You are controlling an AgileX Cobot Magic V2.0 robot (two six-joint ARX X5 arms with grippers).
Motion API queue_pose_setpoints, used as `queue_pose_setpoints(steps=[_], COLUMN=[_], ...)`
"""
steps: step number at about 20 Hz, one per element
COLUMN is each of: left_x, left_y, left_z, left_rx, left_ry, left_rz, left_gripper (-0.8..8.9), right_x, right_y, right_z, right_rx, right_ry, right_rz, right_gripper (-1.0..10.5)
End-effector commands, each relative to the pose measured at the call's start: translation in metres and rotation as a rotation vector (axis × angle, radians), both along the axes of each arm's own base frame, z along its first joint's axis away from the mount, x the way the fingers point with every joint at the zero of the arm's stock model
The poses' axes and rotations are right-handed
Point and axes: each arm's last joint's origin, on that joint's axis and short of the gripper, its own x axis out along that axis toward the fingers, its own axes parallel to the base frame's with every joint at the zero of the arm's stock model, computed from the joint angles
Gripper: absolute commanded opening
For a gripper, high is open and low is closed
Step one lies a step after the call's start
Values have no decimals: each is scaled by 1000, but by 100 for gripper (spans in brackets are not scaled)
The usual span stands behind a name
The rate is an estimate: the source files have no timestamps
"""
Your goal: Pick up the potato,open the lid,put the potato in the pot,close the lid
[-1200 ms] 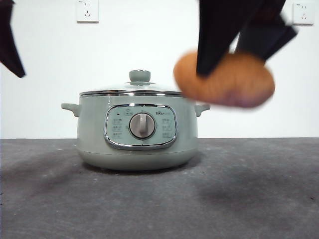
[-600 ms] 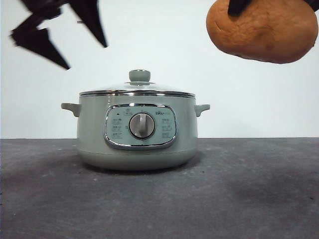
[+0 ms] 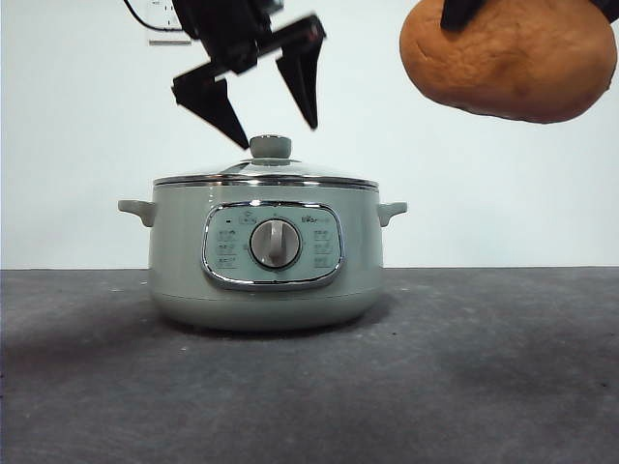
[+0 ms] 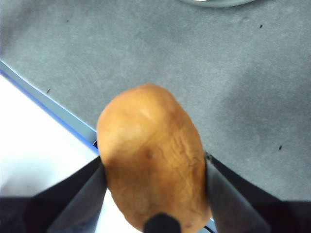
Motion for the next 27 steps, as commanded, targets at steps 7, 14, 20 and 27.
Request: queue_pose_setpoints(steps=[7,14,20,27], left_x=[3,8,8,9], left_y=[-7,-11,-11,-11], left_z=[-5,-10,-15,-12], left_rx=[51,59,74,113], left_ry=[-42,-60,-35,-85], left_rz=[-6,3,1,-28], left_gripper=[555,302,214,-9], right_x=[1,1,1,1], right_y=[1,1,1,1], right_z=[1,1,1,1], right_rx=[12,12,11,11], right_ry=[-4,-4,-3,-4], right_rz=[-10,-10,-10,-10], right_gripper=[-1,-1,-1,-1])
